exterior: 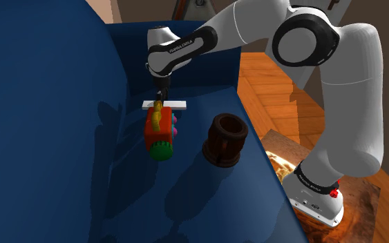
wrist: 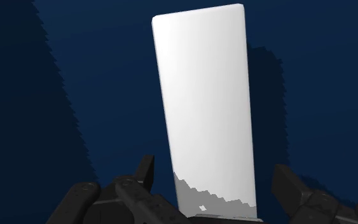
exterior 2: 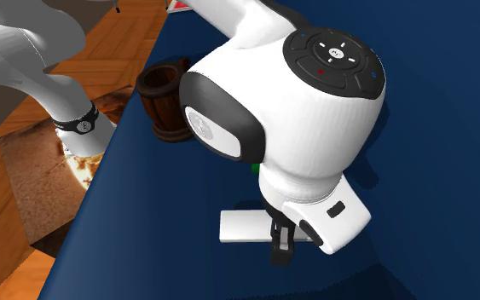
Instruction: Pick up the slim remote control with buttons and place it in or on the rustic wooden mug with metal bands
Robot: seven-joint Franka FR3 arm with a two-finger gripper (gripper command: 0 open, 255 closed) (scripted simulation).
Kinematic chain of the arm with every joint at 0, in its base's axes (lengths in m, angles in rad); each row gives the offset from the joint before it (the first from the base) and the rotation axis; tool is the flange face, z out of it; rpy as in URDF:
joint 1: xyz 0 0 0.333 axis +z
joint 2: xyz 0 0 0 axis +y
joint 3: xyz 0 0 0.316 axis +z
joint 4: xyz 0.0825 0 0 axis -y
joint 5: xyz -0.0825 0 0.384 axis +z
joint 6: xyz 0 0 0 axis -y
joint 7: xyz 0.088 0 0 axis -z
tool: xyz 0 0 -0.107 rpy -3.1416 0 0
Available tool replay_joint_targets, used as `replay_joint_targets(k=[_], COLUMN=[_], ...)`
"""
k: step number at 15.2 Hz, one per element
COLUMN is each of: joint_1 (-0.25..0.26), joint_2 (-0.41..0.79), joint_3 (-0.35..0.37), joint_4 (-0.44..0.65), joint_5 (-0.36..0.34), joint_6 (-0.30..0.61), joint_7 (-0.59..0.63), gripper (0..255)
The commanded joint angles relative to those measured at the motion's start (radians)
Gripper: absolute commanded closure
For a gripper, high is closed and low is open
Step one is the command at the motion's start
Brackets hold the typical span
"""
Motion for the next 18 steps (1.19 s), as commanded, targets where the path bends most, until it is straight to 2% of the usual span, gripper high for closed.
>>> replay_joint_targets(k=[1, 10, 18], joint_1=[0.0, 0.0, -0.001], joint_2=[0.0, 0.0, -0.042], joint_3=[0.0, 0.0, 0.001], joint_4=[0.0, 0.0, 0.045], joint_5=[0.0, 0.0, 0.0], joint_6=[0.0, 0.0, -0.087], joint_7=[0.0, 0.0, 0.006], gripper=[255, 255, 255])
